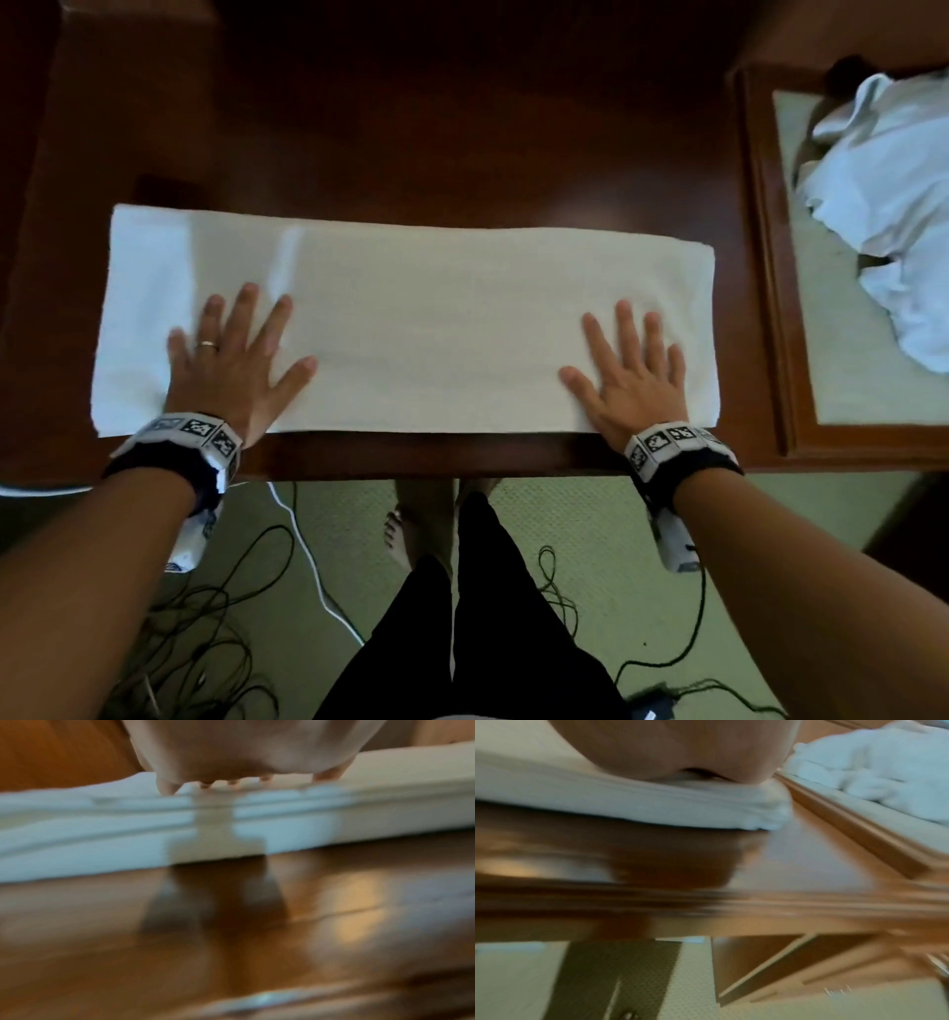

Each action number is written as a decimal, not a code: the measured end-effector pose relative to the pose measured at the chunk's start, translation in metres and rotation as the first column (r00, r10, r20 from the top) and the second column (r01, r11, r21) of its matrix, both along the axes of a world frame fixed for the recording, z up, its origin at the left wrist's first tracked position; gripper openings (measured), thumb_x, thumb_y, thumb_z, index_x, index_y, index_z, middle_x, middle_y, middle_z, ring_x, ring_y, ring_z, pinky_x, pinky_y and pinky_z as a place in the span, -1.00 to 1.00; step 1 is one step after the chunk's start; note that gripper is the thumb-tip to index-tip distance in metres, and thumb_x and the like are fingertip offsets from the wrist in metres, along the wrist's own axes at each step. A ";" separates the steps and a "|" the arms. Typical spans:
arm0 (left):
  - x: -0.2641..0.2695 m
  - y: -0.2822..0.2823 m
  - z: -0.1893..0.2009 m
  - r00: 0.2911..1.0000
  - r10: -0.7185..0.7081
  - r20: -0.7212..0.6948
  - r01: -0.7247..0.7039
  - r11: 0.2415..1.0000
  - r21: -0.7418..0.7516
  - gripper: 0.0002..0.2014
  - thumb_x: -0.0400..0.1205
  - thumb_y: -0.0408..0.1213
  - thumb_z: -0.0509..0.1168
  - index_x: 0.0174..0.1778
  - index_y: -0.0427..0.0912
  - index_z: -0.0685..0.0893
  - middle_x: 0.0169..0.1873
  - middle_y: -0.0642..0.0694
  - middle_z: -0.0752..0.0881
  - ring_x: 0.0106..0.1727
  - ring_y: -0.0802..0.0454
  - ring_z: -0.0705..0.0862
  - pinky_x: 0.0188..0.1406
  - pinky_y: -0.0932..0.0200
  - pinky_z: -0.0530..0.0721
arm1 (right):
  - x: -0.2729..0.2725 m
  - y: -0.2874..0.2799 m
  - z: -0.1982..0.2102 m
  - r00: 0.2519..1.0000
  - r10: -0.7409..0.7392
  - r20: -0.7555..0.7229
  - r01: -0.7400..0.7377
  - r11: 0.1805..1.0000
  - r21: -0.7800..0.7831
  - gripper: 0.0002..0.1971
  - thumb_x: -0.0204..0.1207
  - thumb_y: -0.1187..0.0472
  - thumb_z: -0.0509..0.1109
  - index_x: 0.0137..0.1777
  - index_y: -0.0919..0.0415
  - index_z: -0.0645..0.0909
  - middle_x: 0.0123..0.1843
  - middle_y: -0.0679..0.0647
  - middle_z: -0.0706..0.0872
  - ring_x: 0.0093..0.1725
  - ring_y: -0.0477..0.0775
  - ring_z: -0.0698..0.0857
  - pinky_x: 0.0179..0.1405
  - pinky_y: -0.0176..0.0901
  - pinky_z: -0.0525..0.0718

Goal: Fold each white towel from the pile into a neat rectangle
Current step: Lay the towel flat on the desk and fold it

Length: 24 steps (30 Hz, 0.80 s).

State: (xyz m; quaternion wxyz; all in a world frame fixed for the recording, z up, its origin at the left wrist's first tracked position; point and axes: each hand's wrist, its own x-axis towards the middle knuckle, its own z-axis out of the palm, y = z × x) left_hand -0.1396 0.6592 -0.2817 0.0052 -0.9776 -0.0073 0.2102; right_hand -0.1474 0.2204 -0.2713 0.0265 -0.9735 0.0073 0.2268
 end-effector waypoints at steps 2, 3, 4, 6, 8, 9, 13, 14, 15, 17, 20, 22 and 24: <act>0.005 -0.017 0.007 0.998 0.051 0.036 -0.049 0.997 -0.058 -0.24 0.66 0.33 -0.18 0.77 0.07 -0.01 0.77 -0.13 -0.07 0.75 -0.30 -0.02 0.62 -0.46 0.10 | -0.005 -0.039 0.008 0.981 -0.192 0.021 0.192 0.981 -0.004 -0.33 0.64 -0.42 -0.15 0.70 -0.32 -0.20 0.77 -0.05 -0.31 0.74 0.19 -0.26 0.64 0.35 -0.10; 0.007 -0.027 0.011 0.998 0.053 0.037 -0.050 0.995 -0.085 -0.20 0.61 0.30 -0.13 0.76 -0.01 0.09 0.76 -0.19 0.01 0.73 -0.32 0.04 0.62 -0.45 0.12 | -0.006 -0.052 0.011 0.958 -0.281 0.060 0.281 0.960 0.022 -0.37 0.67 -0.34 -0.08 0.71 -0.25 -0.04 0.79 0.01 -0.15 0.74 0.23 -0.12 0.61 0.37 0.02; 0.009 -0.039 0.014 0.999 0.025 0.032 -0.022 0.995 -0.102 -0.17 0.58 0.30 -0.11 0.74 -0.06 0.15 0.75 -0.22 0.06 0.72 -0.32 0.07 0.63 -0.44 0.14 | -0.005 -0.061 0.014 0.924 -0.366 0.113 0.359 0.930 0.073 -0.42 0.68 -0.24 -0.01 0.68 -0.15 0.14 0.76 0.10 0.05 0.69 0.29 0.07 0.55 0.36 0.17; 0.014 -0.062 0.013 0.997 -0.065 0.034 0.069 0.992 -0.110 -0.17 0.58 0.34 -0.15 0.76 0.00 0.13 0.76 -0.18 0.03 0.74 -0.28 0.05 0.64 -0.40 0.11 | 0.003 -0.072 0.017 0.835 -0.518 0.185 0.480 0.850 0.217 -0.47 0.61 -0.02 0.15 0.57 0.10 0.39 0.55 0.27 0.39 0.47 0.40 0.41 0.37 0.30 0.42; 0.020 -0.080 0.008 0.998 -0.067 0.018 0.068 0.992 -0.102 -0.21 0.62 0.41 -0.19 0.77 0.16 0.00 0.78 -0.10 -0.08 0.76 -0.24 -0.04 0.65 -0.39 0.03 | 0.016 -0.076 0.018 0.751 -0.649 0.122 0.590 0.743 0.317 -0.53 0.58 0.18 0.26 0.50 0.22 0.45 0.42 0.31 0.53 0.35 0.41 0.53 0.31 0.21 0.51; 0.024 -0.086 0.006 0.999 -0.034 0.007 0.034 0.995 -0.093 -0.23 0.64 0.43 -0.18 0.76 0.20 -0.05 0.78 -0.07 -0.13 0.76 -0.24 -0.08 0.66 -0.39 0.01 | 0.023 -0.078 0.019 0.716 -0.696 0.058 0.645 0.691 0.327 -0.54 0.56 0.21 0.29 0.47 0.23 0.47 0.39 0.31 0.56 0.34 0.39 0.56 0.30 0.16 0.52; 0.040 -0.099 0.007 0.997 0.071 -0.001 -0.071 0.994 -0.079 -0.23 0.65 0.30 0.14 0.75 0.15 0.06 0.77 -0.10 -0.08 0.76 -0.26 -0.07 0.64 -0.45 0.06 | 0.047 -0.082 0.022 0.606 -0.785 -0.131 0.776 0.547 0.314 -0.54 0.50 0.15 0.42 0.39 0.24 0.53 0.27 0.25 0.67 0.23 0.32 0.65 0.14 0.01 0.57; 0.044 -0.102 0.010 0.996 0.086 -0.003 -0.086 0.994 -0.073 -0.23 0.64 0.26 0.20 0.74 0.13 0.10 0.76 -0.12 -0.05 0.75 -0.27 -0.05 0.64 -0.45 0.08 | 0.051 -0.083 0.021 0.590 -0.788 -0.177 0.793 0.524 0.312 -0.53 0.47 0.12 0.47 0.35 0.23 0.55 0.19 0.23 0.68 0.15 0.30 0.66 0.08 -0.02 0.58; 0.048 -0.104 0.011 0.995 0.098 -0.010 -0.098 0.993 -0.067 -0.23 0.63 0.25 0.23 0.73 0.11 0.13 0.76 -0.13 -0.02 0.75 -0.27 -0.03 0.64 -0.44 0.09 | 0.054 -0.085 0.020 0.580 -0.781 -0.230 0.804 0.505 0.313 -0.54 0.44 0.09 0.51 0.30 0.23 0.58 0.12 0.19 0.68 0.07 0.26 0.67 0.03 -0.03 0.59; 0.053 -0.108 0.014 0.993 0.116 -0.024 -0.117 0.991 -0.065 -0.24 0.60 0.24 0.27 0.70 0.09 0.19 0.75 -0.17 0.03 0.73 -0.30 0.01 0.64 -0.41 0.12 | 0.057 -0.089 0.015 0.572 -0.751 -0.329 0.814 0.471 0.341 -0.55 0.33 0.04 0.58 0.16 0.23 0.66 0.04 0.14 0.74 0.00 0.23 0.72 0.05 0.01 0.68; 0.059 -0.112 0.019 0.988 0.151 -0.032 -0.153 0.982 -0.113 -0.23 0.52 0.26 0.25 0.65 0.07 0.30 0.72 -0.21 0.14 0.71 -0.32 0.09 0.65 -0.33 0.15 | 0.066 -0.095 0.018 0.605 -0.706 -0.367 0.790 0.476 0.387 -0.65 0.23 0.09 0.61 0.02 0.16 0.75 -0.03 0.13 0.82 -0.04 0.24 0.77 0.09 0.13 0.76; 0.064 -0.112 0.025 0.985 0.170 -0.035 -0.174 0.968 -0.179 -0.26 0.49 0.23 0.25 0.60 0.01 0.42 0.67 -0.22 0.25 0.67 -0.32 0.19 0.62 -0.30 0.25 | 0.081 -0.102 0.031 0.651 -0.683 -0.330 0.749 0.509 0.424 -0.73 0.28 0.17 0.60 0.00 0.11 0.76 -0.06 0.10 0.81 -0.03 0.22 0.78 0.01 0.01 0.74; 0.068 -0.109 0.032 0.992 0.125 -0.025 -0.127 0.965 -0.231 -0.30 0.48 0.17 0.23 0.53 -0.09 0.53 0.59 -0.23 0.40 0.57 -0.33 0.35 0.54 -0.32 0.41 | 0.105 -0.114 0.051 0.693 -0.677 -0.248 0.698 0.544 0.466 -0.73 0.36 0.21 0.57 0.07 0.13 0.73 -0.08 0.07 0.78 -0.04 0.20 0.75 -0.10 -0.11 0.65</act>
